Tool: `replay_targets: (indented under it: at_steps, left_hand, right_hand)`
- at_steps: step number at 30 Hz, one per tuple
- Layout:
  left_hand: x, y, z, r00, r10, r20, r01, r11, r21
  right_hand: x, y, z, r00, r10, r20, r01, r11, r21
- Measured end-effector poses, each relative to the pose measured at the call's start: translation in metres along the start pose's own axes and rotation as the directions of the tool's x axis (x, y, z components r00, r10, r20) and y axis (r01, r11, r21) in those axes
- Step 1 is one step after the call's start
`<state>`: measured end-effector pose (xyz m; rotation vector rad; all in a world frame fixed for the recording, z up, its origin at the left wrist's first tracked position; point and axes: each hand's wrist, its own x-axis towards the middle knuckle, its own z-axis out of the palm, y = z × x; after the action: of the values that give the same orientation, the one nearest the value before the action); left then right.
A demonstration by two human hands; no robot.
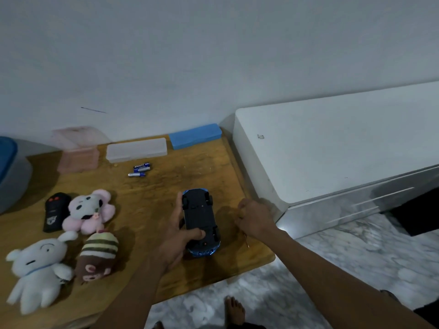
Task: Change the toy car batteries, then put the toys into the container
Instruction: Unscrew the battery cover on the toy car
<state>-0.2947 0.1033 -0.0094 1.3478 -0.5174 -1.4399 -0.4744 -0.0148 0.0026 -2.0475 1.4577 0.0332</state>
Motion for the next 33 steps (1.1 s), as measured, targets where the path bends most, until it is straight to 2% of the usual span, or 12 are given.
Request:
replay_targets:
  at_steps: [3, 10, 15, 17, 22, 27, 33]
  left_hand:
    - [0.000, 0.008, -0.006, 1.000, 0.013, 0.001, -0.013, 1.000, 0.017]
    - [0.000, 0.033, -0.038, 0.998, 0.058, 0.013, -0.059, 0.997, 0.041]
    - [0.004, 0.046, -0.066, 0.988, 0.155, 0.005, -0.155, 0.986, 0.067]
    - [0.006, 0.049, -0.078, 0.983, 0.183, 0.006, -0.182, 0.978, 0.100]
    - [0.015, 0.053, -0.097, 0.988, 0.133, 0.079, -0.144, 0.978, 0.151]
    - [0.021, 0.057, -0.103, 0.977, 0.180, 0.118, -0.210, 0.923, 0.324]
    - [0.031, 0.072, -0.097, 0.983, 0.127, 0.129, -0.148, 0.975, 0.167]
  right_hand:
    - [0.004, -0.014, -0.016, 0.999, 0.009, -0.045, -0.007, 0.999, 0.041]
    - [0.012, -0.097, -0.035, 0.966, -0.247, -0.076, 0.254, 0.962, 0.097]
    - [0.019, -0.151, -0.023, 0.928, -0.365, 0.080, 0.363, 0.931, 0.039]
    - [0.021, -0.164, -0.017, 0.906, -0.411, 0.099, 0.413, 0.911, 0.002]
    - [0.027, -0.179, -0.010, 0.904, -0.413, 0.109, 0.417, 0.909, -0.017]
    - [0.036, -0.181, -0.009, 0.892, -0.437, 0.120, 0.443, 0.896, -0.032]
    - [0.050, -0.186, -0.018, 0.903, -0.417, 0.100, 0.419, 0.908, 0.003]
